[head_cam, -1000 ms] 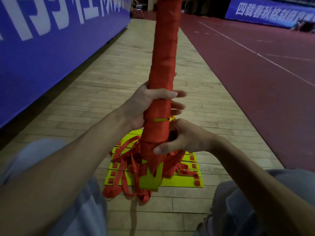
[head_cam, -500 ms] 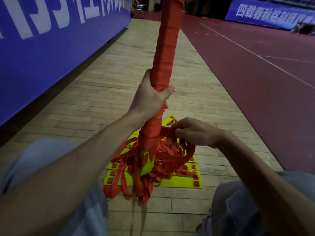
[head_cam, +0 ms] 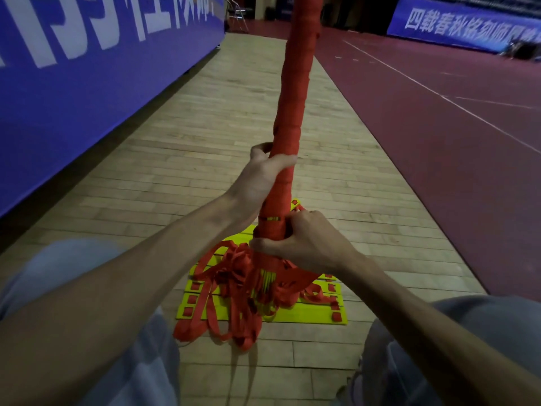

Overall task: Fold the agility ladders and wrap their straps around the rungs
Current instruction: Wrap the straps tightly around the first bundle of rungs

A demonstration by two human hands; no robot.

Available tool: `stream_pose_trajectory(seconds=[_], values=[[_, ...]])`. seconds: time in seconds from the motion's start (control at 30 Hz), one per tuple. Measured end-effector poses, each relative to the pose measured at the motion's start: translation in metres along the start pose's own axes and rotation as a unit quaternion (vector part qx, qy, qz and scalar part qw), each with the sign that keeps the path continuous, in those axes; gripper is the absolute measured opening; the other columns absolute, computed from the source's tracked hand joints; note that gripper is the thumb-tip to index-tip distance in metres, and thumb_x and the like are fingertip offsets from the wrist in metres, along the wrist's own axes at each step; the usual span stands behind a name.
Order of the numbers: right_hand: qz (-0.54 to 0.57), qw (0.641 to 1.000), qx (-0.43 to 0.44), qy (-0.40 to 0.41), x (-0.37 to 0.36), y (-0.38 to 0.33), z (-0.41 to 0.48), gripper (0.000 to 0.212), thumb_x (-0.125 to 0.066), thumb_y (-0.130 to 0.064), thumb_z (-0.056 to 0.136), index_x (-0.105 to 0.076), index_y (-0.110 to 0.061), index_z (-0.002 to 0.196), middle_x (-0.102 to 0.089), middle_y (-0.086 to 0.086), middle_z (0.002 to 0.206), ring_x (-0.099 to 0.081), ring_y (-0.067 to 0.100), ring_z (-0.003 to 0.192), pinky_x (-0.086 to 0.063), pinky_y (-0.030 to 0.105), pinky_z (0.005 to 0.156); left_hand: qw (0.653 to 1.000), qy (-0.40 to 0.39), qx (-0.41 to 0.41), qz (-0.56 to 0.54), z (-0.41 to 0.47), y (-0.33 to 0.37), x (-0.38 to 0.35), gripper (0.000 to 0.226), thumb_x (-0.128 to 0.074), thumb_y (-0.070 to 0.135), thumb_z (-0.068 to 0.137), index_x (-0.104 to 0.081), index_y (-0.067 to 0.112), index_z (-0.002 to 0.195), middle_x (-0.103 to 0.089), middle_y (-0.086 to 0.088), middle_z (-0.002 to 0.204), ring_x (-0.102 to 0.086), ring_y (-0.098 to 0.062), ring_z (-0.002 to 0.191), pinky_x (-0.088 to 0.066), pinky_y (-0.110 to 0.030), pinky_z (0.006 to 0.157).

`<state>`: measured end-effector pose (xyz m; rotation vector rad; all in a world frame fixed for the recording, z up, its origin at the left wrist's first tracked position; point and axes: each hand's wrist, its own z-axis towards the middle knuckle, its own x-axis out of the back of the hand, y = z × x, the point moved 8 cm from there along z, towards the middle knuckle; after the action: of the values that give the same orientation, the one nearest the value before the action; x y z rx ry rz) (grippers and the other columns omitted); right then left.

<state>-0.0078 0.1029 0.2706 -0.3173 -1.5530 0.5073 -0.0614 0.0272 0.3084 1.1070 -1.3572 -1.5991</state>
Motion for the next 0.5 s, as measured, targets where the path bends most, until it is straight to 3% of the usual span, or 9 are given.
stream_pose_trajectory(seconds=[0.1,0.23,0.3,0.37,0.43,0.5], values=[[0.092,0.995,0.016,-0.031,0.004,-0.001,0.001,0.033,-0.075,-0.037,0.080,-0.071,-0.007,0.090,-0.071,0.011,0.078,-0.065,0.020,0.070,-0.052,0.030,0.064,0.998,-0.048,-0.026,-0.017,0.001,0.012,-0.001,0.032,-0.070,0.015,0.074,-0.064,0.011,0.105,-0.062,0.002,0.085,-0.060,-0.008,0.074,-0.049,-0.022,0.064],[0.166,0.978,0.083,-0.092,0.010,-0.015,-0.003,0.034,-0.074,-0.032,0.072,-0.069,-0.007,0.095,-0.072,0.015,0.093,-0.068,0.031,0.088,-0.055,0.047,0.083,0.993,-0.100,-0.041,-0.050,-0.006,0.031,-0.004,0.027,-0.073,0.009,0.079,-0.066,0.010,0.105,-0.066,-0.001,0.084,-0.063,-0.013,0.076,-0.054,-0.025,0.066],[0.194,0.963,0.120,-0.142,0.006,-0.026,-0.008,0.023,-0.074,-0.026,0.075,-0.069,-0.012,0.093,-0.073,0.008,0.092,-0.068,0.022,0.086,-0.057,0.039,0.083,0.986,-0.129,-0.037,-0.097,-0.009,0.036,-0.008,0.026,-0.072,0.010,0.075,-0.061,0.008,0.099,-0.066,-0.005,0.084,-0.069,-0.020,0.082,-0.058,-0.030,0.076],[0.212,0.948,0.146,-0.187,0.001,-0.036,-0.016,0.015,-0.075,-0.018,0.079,-0.068,-0.019,0.091,-0.071,-0.003,0.089,-0.066,0.009,0.084,-0.054,0.026,0.081,0.967,-0.198,-0.022,-0.158,-0.015,0.039,-0.017,0.035,-0.065,0.003,0.078,-0.053,0.003,0.110,-0.064,-0.015,0.100,-0.070,-0.034,0.100,-0.056,-0.038,0.091],[0.219,0.942,0.146,-0.210,-0.001,-0.036,-0.019,0.017,-0.076,-0.017,0.080,-0.069,-0.017,0.095,-0.071,-0.006,0.092,-0.066,0.006,0.088,-0.054,0.024,0.083,0.949,-0.261,-0.007,-0.179,-0.022,0.039,-0.025,0.048,-0.055,-0.003,0.083,-0.046,0.010,0.128,-0.065,-0.018,0.118,-0.068,-0.038,0.106,-0.057,-0.039,0.089],[0.219,0.935,0.132,-0.244,-0.001,-0.036,-0.022,0.018,-0.076,-0.016,0.083,-0.071,-0.012,0.100,-0.073,-0.008,0.095,-0.068,0.005,0.091,-0.054,0.023,0.084,0.952,-0.266,-0.005,-0.152,-0.023,0.036,-0.024,0.059,-0.052,-0.004,0.083,-0.043,0.017,0.138,-0.069,-0.013,0.118,-0.070,-0.035,0.099,-0.058,-0.034,0.079]])
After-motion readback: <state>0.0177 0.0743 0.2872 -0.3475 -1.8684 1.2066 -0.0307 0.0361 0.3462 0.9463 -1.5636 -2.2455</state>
